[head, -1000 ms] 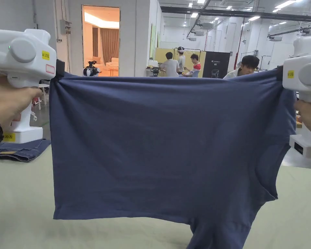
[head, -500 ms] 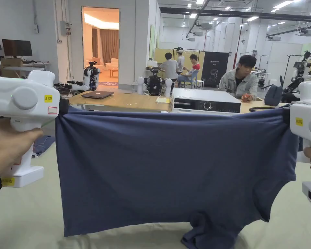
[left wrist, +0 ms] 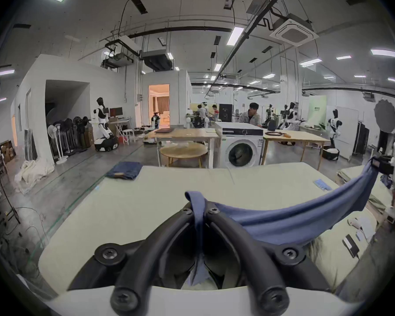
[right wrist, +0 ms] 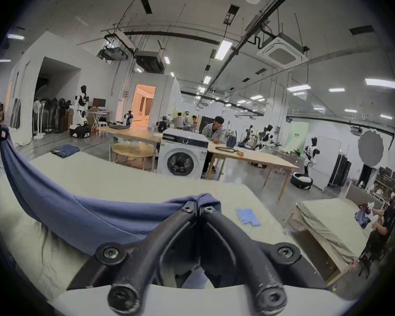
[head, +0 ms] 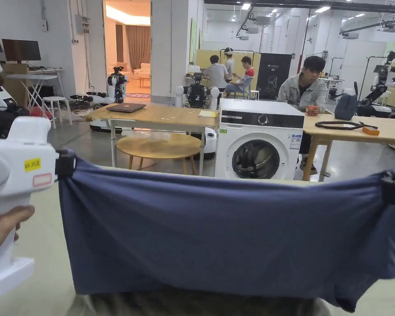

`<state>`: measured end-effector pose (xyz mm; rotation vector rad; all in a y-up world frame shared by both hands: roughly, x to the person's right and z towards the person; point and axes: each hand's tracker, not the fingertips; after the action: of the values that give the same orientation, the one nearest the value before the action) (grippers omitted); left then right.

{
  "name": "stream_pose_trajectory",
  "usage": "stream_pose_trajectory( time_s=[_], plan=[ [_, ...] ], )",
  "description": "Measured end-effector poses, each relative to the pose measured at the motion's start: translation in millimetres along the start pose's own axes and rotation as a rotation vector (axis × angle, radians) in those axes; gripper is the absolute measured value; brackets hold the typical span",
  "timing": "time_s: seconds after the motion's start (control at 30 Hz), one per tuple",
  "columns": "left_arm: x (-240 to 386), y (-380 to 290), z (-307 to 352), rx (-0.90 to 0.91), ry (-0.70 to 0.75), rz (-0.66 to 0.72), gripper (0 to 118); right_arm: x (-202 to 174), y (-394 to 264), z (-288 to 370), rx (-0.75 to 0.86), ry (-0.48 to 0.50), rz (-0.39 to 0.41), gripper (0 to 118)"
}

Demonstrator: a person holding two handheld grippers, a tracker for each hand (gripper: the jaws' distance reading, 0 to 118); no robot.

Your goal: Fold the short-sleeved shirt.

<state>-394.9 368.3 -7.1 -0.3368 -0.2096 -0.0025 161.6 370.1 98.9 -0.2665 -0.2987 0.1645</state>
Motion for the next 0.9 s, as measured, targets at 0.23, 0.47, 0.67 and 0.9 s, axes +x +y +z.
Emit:
stream_pose_trajectory(
  time_s=[0.23, 0.47, 0.67, 0.9],
  plan=[
    [-1, -97, 23, -0.115, -0.011, 0.096, 0, -11, -85, 23, -0.174, 0.053, 0.020, 0],
    [3, -185, 44, -0.292, -0.032, 0.143, 0, -20, -162, 45, -0.369, 0.083, 0.008, 0],
    [0, -248, 30, -0.538, -0.023, 0.136, 0, -25, -226, 32, -0.567, 0.111, 0.010, 0],
    [1, -306, -7, -0.731, 0.009, 0.089, 0, -36, -292, -6, -0.738, 0.125, 0.042, 0]
  ],
)
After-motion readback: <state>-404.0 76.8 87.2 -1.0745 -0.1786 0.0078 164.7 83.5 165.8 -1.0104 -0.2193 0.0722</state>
